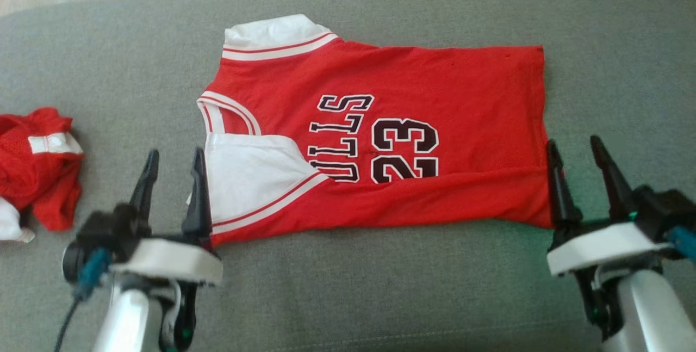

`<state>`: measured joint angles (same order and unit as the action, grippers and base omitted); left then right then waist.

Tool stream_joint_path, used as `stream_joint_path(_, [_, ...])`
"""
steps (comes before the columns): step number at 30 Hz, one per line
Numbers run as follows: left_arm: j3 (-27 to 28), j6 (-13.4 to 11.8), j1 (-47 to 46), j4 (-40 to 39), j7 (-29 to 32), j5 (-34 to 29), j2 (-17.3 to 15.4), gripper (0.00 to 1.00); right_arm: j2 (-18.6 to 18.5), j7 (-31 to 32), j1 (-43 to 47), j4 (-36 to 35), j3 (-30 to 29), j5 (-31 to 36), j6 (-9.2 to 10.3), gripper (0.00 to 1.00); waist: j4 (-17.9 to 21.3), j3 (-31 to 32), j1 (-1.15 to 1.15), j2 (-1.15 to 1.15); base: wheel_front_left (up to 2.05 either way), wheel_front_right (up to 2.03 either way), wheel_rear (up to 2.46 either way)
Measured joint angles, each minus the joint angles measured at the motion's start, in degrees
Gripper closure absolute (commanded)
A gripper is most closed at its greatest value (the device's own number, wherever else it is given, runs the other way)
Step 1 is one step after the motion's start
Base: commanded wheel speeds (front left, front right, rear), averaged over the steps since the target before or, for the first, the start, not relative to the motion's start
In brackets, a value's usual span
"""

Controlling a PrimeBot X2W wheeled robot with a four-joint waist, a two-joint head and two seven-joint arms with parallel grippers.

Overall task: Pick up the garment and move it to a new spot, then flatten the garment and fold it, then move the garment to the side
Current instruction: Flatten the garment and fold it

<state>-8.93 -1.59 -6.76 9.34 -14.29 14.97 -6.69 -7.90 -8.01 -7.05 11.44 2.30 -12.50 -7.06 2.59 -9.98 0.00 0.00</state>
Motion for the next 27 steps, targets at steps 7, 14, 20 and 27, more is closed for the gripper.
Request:
stream_joint_path(7, [-0.1, -1.08, 7.36, -2.93, 0.0, -1.87, 0.55, 0.0, 1.7, 0.38, 5.19, -6.1, 0.81, 2.65, 0.0, 0.0, 0.32, 1.37, 0.0, 0.0, 0.0, 0.0, 0.0])
stream_joint_path(14, [-0.6, -1.45, 8.17, -1.54, 0.0, -1.87, 0.63, 0.0, 2.59, 2.07, 6.94, -8.01, 0.74, 2.66, 0.0, 0.0, 0.2, 1.94, 0.0, 0.0, 0.0, 0.0, 0.0])
stream_joint_path(20, [-0.98, -0.89, 8.17, -0.46, 0.0, -1.66, 0.6, 0.0, 2.88, 2.61, 7.12, -8.22, 0.71, 2.64, 0.0, 0.0, 0.5, 2.21, 0.0, 0.0, 0.0, 0.0, 0.0])
stream_joint_path(27, [-1.33, 0.37, 7.83, 1.72, 1.91, 0.87, 0.65, 0.0, 3.04, 3.27, 7.08, -7.4, 0.41, 2.16, 0.0, 0.0, 0.82, 1.66, 0.0, 0.0, 0.0, 0.0, 0.0])
